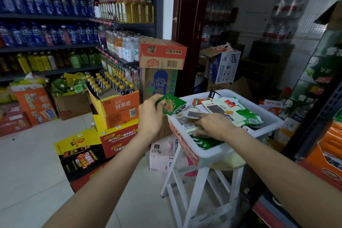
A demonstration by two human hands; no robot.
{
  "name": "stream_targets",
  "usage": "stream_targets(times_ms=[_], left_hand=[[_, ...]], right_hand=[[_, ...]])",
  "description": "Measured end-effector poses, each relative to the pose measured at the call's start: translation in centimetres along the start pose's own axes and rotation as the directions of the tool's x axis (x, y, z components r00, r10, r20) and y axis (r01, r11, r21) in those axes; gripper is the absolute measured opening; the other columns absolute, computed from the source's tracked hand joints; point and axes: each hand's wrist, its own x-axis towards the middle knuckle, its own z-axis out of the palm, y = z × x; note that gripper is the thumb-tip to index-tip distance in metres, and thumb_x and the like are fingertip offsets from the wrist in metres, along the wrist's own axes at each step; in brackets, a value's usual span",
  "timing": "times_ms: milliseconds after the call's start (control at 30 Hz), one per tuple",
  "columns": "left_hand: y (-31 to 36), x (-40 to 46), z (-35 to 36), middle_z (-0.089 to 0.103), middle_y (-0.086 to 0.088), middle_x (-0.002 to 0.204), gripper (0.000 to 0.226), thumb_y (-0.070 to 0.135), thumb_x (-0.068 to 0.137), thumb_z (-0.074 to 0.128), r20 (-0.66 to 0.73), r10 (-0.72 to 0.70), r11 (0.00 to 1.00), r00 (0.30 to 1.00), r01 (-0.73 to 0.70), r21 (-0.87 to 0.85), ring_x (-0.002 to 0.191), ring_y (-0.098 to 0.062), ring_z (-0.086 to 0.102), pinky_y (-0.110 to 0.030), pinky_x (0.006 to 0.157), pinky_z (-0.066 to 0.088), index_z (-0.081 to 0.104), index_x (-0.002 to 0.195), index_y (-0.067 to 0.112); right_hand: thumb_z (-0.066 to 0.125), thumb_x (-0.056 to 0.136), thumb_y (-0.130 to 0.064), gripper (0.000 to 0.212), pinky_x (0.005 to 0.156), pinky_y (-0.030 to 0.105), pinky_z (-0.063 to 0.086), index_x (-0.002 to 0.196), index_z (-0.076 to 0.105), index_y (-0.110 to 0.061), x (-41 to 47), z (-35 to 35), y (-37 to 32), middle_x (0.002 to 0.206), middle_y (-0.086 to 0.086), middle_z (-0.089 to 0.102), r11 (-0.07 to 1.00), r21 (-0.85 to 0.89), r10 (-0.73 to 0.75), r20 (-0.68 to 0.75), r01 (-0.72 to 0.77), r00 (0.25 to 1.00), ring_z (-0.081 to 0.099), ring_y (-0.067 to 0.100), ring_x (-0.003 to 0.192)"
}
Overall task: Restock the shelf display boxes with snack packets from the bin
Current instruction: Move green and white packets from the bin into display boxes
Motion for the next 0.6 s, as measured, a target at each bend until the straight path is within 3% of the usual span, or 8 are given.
stream_targets(times_ms=[167,267,333,400,467,533,600], left_hand=[[0.6,-0.3,-0.6,0.066,-0.003,0.105,0.024,0.008,0.097,0.047,-0.061,-0.051,0.999,0.997,0.051,-0.007,0.096,-0.013,0.059,-0.006,0.068,0.036,0.063,0.115,0.005],[1.0,-0.2,-1.3,0.063,-0.002,0.107,0.028,0.01,0.098,0.045,-0.121,-0.101,0.995,0.987,0.104,0.015,0.102,-0.017,0.057,-0.013,0.071,0.037,0.058,0.123,0.004],[0.9,-0.2,-1.8,0.062,-0.002,0.099,0.026,0.012,0.098,0.045,-0.129,-0.117,0.992,0.985,0.122,0.036,0.09,-0.019,0.057,-0.02,0.07,0.039,0.058,0.12,0.006],[0.8,-0.2,-2.2,0.062,0.0,0.091,0.019,0.016,0.098,0.045,-0.139,-0.15,0.988,0.979,0.154,0.014,0.083,-0.028,0.061,-0.034,0.075,0.05,0.058,0.111,0.009],[1.2,-0.6,-2.7,0.058,0.0,0.084,0.008,0.017,0.098,0.046,-0.143,-0.181,0.983,0.973,0.176,-0.05,0.083,-0.036,0.062,-0.047,0.073,0.054,0.054,0.098,0.016],[2.1,-1.0,-3.2,0.057,-0.001,0.082,0.008,0.014,0.097,0.048,-0.146,-0.196,0.978,0.97,0.182,-0.106,0.084,-0.033,0.063,-0.049,0.071,0.056,0.052,0.091,0.017],[3.1,-1.5,-3.6,0.054,0.001,0.078,0.016,0.013,0.095,0.05,-0.134,-0.215,0.969,0.967,0.194,-0.152,0.085,-0.032,0.062,-0.05,0.073,0.056,0.049,0.08,0.017]], right_hand=[[0.038,0.099,-0.027,0.031,0.067,0.036,0.041,0.112,0.06,-0.009,0.0,-0.1,-1.7,0.118,0.012,0.058,0.987,-0.151,-0.077,-0.098,0.062,0.992,0.061,0.033,0.096],[0.04,0.098,-0.02,0.026,0.069,0.036,0.042,0.116,0.057,-0.01,-0.7,-0.6,-1.3,0.117,0.011,0.058,0.996,-0.077,-0.062,-0.102,0.054,0.993,0.061,0.032,0.099],[0.039,0.097,-0.012,0.027,0.067,0.036,0.04,0.12,0.053,-0.012,-1.5,-1.0,-1.0,0.113,0.012,0.06,1.0,-0.005,-0.021,-0.157,0.02,0.987,0.062,0.033,0.095],[0.04,0.097,-0.018,0.027,0.066,0.035,0.04,0.121,0.054,-0.015,-2.4,-1.2,-0.5,0.105,0.014,0.063,0.99,0.137,0.077,-0.262,-0.041,0.962,0.062,0.033,0.09],[0.045,0.097,-0.026,0.02,0.057,0.033,0.035,0.088,0.061,-0.017,-3.4,-1.2,0.3,0.076,0.008,0.062,0.922,0.369,0.25,-0.338,-0.117,0.907,0.058,0.029,0.074],[0.052,0.093,-0.022,0.039,0.049,0.031,0.027,0.056,0.041,-0.021,-4.5,-1.2,1.2,0.052,0.0,0.041,0.762,0.626,0.446,-0.323,-0.166,0.834,0.046,0.021,0.055],[0.055,0.09,-0.016,0.043,0.051,0.03,0.029,0.052,0.034,-0.018,-5.8,-1.3,1.7,0.049,0.0,0.034,0.573,0.812,0.593,-0.312,-0.116,0.743,0.042,0.02,0.053]])
